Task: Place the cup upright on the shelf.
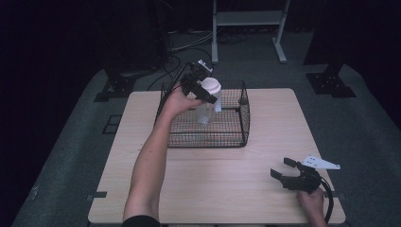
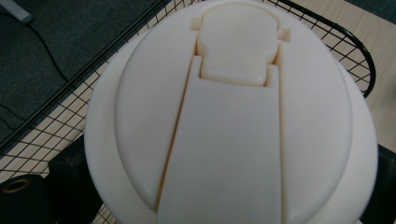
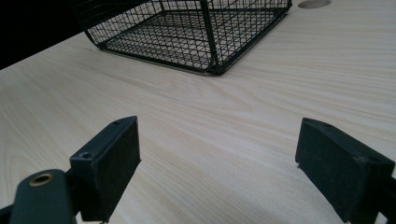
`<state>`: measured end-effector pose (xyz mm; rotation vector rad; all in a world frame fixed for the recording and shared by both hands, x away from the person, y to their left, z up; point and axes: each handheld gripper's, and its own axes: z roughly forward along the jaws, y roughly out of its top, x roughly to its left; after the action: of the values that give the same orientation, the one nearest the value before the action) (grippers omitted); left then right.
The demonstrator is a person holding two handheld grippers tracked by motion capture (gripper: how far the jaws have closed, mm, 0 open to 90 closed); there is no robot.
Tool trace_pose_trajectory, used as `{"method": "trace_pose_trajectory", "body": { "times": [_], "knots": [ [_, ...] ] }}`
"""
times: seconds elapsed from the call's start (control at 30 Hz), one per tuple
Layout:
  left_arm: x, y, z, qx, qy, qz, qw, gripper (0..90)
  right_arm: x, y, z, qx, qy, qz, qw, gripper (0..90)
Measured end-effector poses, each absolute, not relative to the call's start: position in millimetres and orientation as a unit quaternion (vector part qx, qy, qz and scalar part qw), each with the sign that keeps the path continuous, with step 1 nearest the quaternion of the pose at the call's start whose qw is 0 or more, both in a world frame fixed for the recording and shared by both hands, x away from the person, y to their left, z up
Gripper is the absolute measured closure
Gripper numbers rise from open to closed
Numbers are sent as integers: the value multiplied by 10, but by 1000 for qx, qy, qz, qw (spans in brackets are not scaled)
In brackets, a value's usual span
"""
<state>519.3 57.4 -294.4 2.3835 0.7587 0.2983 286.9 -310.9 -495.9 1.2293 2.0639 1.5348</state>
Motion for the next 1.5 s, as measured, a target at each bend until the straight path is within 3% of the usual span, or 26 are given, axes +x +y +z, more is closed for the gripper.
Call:
{"method": "trace_pose_trajectory", "body": {
  "times": [0.87,1.5],
  "knots": [
    [5269,571,-3447,895,308,117,301,55,2866,-3119,-4956,428,714,535,142,129],
    [5160,692,-3560,894,302,117,310,53,2887,-3127,-4962,422,718,536,140,129]
  ]
}}
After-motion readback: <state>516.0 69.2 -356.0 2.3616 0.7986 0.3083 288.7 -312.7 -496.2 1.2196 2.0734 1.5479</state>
